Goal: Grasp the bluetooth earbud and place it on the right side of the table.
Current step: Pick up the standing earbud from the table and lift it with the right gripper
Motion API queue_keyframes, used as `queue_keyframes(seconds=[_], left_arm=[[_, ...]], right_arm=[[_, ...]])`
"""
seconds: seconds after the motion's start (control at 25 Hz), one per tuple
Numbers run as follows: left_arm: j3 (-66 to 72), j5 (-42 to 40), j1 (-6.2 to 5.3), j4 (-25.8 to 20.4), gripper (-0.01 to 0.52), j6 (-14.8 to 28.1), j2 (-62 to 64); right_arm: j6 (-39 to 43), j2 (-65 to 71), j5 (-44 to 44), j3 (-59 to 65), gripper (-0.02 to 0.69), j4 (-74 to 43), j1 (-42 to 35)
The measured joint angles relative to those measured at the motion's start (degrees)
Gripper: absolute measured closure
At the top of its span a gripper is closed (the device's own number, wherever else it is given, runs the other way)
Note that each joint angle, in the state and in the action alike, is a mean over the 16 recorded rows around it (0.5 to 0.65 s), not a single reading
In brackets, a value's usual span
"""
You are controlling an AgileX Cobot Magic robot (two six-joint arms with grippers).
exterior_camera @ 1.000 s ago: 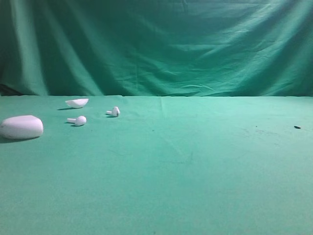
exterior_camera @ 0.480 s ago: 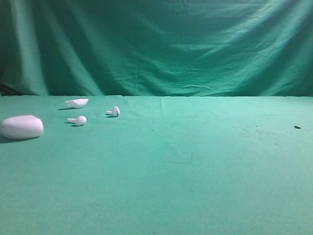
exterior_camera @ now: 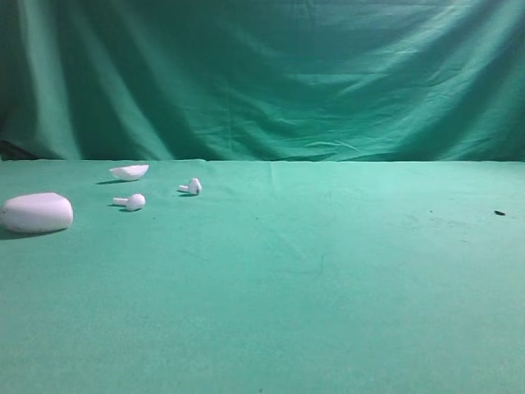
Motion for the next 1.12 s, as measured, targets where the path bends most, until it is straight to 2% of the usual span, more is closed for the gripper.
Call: queue_keyframes(seconds=[0.12,0.24,0.52,0.76,1.12], left_arm=[[0.0,0.0,0.00,0.0,0.514,0.0,0.0],[0.0,0.0,0.00,0.0,0.514,0.0,0.0],[0.0,0.0,0.00,0.0,0.514,0.0,0.0],[0.0,0.0,0.00,0.0,0.514,0.0,0.0],[0.0,0.0,0.00,0.0,0.514,0.0,0.0]], right_arm=[[2.1,2.7,-1.6,-3.0,0.665,-0.4,0.0],[3.9,7.6,0.6,-7.7,0.665,-0.4,0.0],[4.3,26.6,17.1,-23.3,0.665,1.6,0.2],[-5.0,46.6,30.0,-36.9,0.665,8.1,3.1],[-22.6,73.6,38.1,-55.6,0.665,15.1,14.2]])
